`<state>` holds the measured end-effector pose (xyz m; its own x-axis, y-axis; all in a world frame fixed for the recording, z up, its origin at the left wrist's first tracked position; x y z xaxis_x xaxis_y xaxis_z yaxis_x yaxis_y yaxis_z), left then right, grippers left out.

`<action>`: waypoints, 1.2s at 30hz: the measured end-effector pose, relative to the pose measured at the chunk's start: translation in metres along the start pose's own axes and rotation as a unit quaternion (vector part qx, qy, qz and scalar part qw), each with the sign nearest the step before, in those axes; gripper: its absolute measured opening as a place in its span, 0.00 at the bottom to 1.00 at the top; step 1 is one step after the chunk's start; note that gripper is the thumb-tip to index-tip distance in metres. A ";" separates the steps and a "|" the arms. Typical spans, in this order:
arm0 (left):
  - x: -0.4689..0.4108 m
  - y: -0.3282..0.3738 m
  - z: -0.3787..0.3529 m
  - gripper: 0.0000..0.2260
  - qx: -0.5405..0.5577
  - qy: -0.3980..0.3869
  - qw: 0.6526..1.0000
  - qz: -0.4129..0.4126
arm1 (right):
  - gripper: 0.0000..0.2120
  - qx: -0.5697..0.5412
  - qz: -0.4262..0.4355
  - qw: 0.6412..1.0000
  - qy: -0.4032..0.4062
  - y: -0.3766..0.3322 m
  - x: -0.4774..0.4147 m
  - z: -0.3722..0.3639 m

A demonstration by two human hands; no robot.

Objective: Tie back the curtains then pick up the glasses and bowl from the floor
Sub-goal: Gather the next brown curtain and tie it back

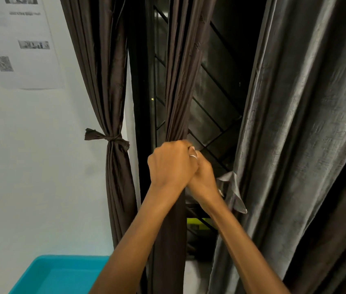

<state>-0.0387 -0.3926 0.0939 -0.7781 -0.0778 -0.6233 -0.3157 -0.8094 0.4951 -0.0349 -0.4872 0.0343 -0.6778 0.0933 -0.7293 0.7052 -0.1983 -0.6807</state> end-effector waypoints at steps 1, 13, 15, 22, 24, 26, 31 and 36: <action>-0.003 -0.001 -0.001 0.12 -0.019 -0.014 1.000 0.014 | 0.12 0.013 -0.003 1.000 0.001 0.000 0.001 0.000; -0.034 -0.023 -0.016 0.30 -0.029 -0.224 0.959 0.171 | 0.18 -0.002 -0.037 0.999 0.013 0.002 0.009 -0.002; -0.041 -0.024 -0.017 0.29 -0.019 -0.252 0.948 0.194 | 0.18 0.007 -0.034 0.999 0.013 0.002 0.010 -0.006; -0.046 -0.022 -0.007 0.23 0.042 -0.322 0.917 0.233 | 0.18 0.060 -0.029 0.998 0.016 0.003 0.016 -0.020; -0.046 -0.022 -0.007 0.21 0.050 -0.334 0.913 0.229 | 0.19 0.059 -0.023 0.998 0.021 0.002 0.018 -0.024; -0.046 -0.023 -0.008 0.17 0.049 -0.347 0.910 0.222 | 0.20 0.062 -0.013 0.998 0.031 0.000 0.021 -0.026; -0.047 -0.028 -0.011 0.17 0.029 -0.351 0.917 0.186 | 0.23 0.087 0.009 0.994 0.062 0.002 0.023 -0.017; -0.046 -0.033 -0.009 0.19 0.032 -0.328 0.933 0.148 | 0.20 0.072 -0.016 0.996 0.049 0.007 0.020 -0.009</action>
<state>0.0126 -0.3681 0.1009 -0.9944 0.0977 0.0394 -0.0506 -0.7705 0.6354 -0.0416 -0.4775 0.0144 -0.6716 0.1944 -0.7150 0.6413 -0.3308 -0.6923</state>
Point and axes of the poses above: each hand's wrist, its own x-axis away from the middle knuckle, its own z-axis out of the back of the hand, y = z × x, the point moved 2 cm from there along -x, towards the middle knuckle, and after that the axes turned 15 degrees about z, right-handed, at the moved point
